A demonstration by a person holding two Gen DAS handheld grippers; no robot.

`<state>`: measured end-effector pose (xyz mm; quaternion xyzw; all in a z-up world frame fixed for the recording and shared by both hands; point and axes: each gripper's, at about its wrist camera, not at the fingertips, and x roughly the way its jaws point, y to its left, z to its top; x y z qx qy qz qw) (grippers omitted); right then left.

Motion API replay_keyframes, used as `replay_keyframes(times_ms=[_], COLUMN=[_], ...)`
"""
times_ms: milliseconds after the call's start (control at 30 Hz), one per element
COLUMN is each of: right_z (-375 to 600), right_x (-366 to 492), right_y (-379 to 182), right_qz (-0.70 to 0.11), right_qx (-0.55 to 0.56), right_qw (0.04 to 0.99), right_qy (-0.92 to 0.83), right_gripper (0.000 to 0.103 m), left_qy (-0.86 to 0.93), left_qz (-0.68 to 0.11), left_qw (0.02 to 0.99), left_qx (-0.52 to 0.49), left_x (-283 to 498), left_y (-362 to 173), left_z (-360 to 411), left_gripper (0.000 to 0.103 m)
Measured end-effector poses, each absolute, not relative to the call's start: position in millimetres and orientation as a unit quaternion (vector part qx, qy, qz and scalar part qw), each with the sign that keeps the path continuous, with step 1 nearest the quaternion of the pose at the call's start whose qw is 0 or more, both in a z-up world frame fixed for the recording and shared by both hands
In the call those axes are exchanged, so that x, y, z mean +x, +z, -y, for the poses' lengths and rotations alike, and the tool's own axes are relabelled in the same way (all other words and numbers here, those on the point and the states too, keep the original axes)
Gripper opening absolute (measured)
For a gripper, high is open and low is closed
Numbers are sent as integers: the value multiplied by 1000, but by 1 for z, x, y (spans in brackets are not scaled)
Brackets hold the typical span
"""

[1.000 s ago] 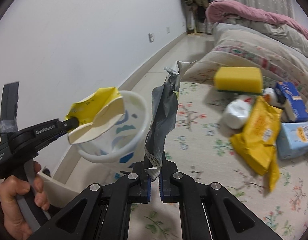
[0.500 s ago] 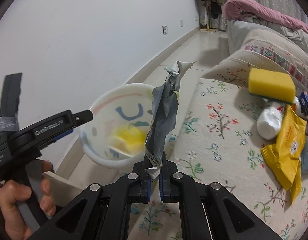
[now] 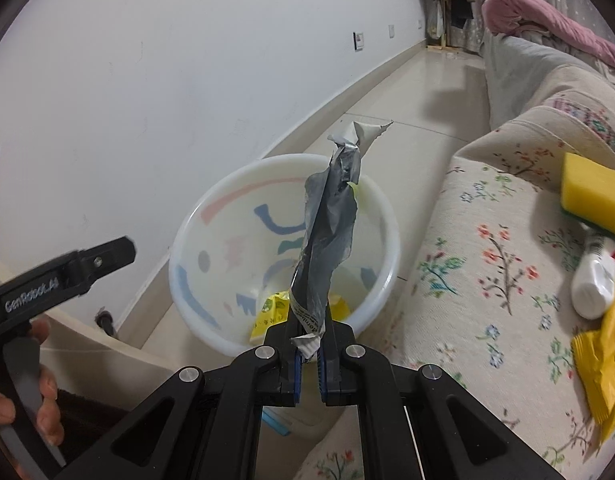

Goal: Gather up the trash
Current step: 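Carry both items to the white bin while the left gripper releases the yellow package inside, then open the right gripper to drop the snack bag into the bin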

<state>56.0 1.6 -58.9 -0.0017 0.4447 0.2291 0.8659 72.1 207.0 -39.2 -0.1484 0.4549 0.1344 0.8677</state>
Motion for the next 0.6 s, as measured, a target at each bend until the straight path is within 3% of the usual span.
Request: replay_keyframes(times_ms=[233,300,333,367,400,433,600], right_z=[-11,-9,-8,-6,-4,-1,9], right_x=[65,66,67,66,64,60,52], right_y=[-57,-54,-52,-50,-46,-43,-31], right_qz=[-443,-443,-443,-439,-431,-420,-407], right_qx=[1,11,15,17,18,17,3], right_qw=[865,864,864,867,873,880,892], right_qy=[235,239,237,233,226,219,198], right_gripper=[11,20,34,55,60,64,64], left_qy=[136,132,130,129,129,128,123], left_qz=[-461,-463,-463,-463,-463,-463,-464], left_qw=[863,863,863,863,864,864,864], left_qx=[-154,-156,-156,-155,-153,-152,-151], left_x=[70,70,71,70,71,71,71], left_y=[-42,-42,-41,-41,-40,-40,-39], left_z=[-212,-212,-211,-211,-210,-211,-208], left_gripper=[98,98,98,98,98,98,98])
